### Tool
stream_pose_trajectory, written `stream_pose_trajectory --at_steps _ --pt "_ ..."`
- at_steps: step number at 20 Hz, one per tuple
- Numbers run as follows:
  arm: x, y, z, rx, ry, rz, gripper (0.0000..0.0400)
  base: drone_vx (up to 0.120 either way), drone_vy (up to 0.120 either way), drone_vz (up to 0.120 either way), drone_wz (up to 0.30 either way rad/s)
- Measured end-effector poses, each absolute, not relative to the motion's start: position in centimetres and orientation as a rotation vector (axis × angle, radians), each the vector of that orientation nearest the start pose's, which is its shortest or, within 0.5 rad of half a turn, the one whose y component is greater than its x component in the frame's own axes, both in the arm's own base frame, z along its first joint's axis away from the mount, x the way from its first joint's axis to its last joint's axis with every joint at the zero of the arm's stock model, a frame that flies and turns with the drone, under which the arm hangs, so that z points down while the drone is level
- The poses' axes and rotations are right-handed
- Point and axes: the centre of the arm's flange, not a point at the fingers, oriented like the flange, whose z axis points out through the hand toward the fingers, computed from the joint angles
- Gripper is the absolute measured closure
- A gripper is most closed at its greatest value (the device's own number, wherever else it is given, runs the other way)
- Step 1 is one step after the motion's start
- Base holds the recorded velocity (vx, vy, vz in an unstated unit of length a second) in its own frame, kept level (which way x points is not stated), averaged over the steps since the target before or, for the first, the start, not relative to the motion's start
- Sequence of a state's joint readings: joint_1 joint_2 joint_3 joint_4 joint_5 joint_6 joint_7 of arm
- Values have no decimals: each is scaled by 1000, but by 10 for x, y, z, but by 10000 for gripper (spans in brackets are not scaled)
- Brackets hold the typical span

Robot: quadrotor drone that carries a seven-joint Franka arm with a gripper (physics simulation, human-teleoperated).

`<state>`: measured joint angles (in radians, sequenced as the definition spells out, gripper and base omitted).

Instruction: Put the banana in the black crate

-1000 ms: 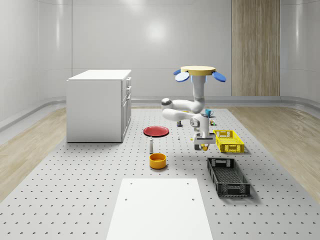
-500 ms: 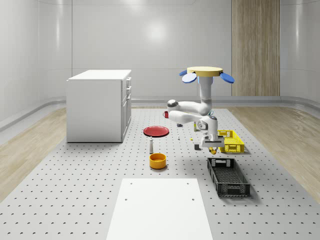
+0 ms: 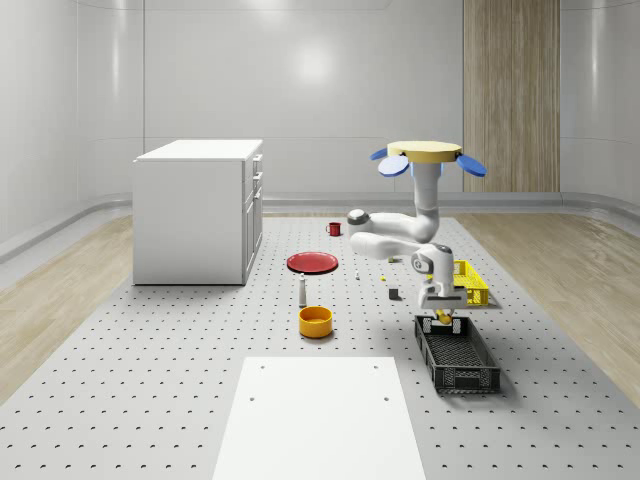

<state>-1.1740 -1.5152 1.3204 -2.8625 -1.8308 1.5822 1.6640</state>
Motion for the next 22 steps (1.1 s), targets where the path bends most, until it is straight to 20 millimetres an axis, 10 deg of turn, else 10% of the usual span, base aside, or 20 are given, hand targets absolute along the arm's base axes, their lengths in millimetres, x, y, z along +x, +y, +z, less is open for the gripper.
stream_pose_trajectory --at_steps 22 --pt "307 0 519 -5 3 760 207 67 29 -45 0"
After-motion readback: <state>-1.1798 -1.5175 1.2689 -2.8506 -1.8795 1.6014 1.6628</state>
